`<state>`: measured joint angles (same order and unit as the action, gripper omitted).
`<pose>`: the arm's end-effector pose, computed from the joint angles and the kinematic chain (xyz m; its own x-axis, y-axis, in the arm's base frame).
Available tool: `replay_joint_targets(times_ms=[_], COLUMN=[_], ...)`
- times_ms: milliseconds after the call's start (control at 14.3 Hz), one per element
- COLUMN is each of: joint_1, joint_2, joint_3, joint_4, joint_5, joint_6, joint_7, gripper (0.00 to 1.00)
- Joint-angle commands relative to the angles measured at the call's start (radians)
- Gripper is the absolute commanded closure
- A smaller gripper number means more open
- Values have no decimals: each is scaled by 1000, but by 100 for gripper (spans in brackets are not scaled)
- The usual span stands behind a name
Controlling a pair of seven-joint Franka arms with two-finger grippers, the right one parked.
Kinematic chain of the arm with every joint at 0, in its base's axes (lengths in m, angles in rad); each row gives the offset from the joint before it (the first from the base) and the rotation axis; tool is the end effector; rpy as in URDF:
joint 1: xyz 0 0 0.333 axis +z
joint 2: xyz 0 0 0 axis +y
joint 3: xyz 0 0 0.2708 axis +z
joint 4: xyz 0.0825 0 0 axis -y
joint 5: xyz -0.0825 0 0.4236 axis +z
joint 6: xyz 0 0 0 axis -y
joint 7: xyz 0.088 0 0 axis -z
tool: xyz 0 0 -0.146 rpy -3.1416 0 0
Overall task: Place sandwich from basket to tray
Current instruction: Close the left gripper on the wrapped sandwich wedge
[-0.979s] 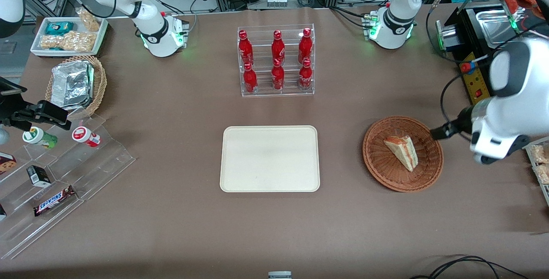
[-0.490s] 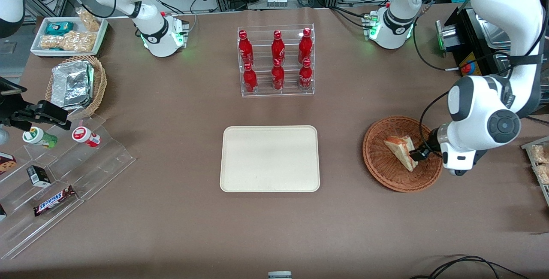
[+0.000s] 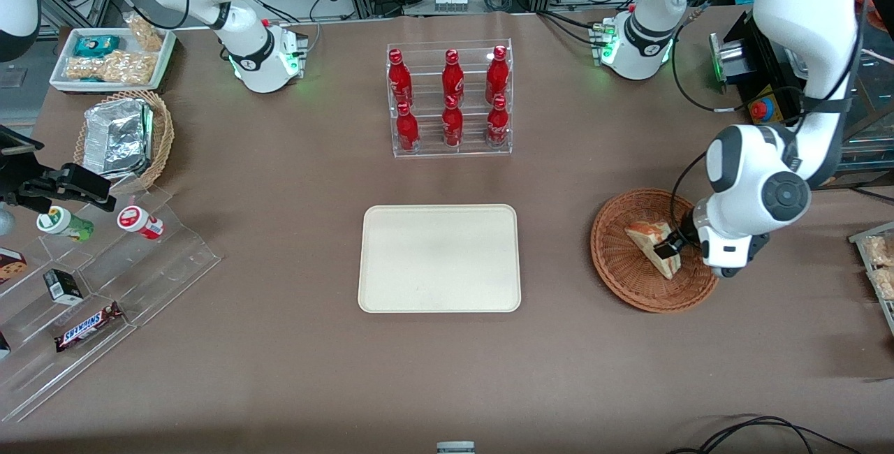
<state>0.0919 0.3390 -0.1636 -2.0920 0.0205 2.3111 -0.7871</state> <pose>0.5757 -0.0455 0.1409 0.7540 0.6476 -0.1098 0.6463 -0.7613 -0.0524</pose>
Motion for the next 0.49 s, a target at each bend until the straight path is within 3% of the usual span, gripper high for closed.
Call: replay_joint_targets(times_ms=[0,70,140,280,350,420], joint_1=[-1,-1,-3,-4,-4,-6], joint_2=[-8,0,2,-1,0,0], joint_3=[1,1,1,1,1,0], joint_4=[-66,-62,-60,-51,-43,-40], joint_5=[-10,-11,-11,-10,-11,-11], joint_6=[73,73,73,67,67,67], joint_7=[-15,-24,-41,-54,-60,-73], gripper=[0,15,24,26,36,53])
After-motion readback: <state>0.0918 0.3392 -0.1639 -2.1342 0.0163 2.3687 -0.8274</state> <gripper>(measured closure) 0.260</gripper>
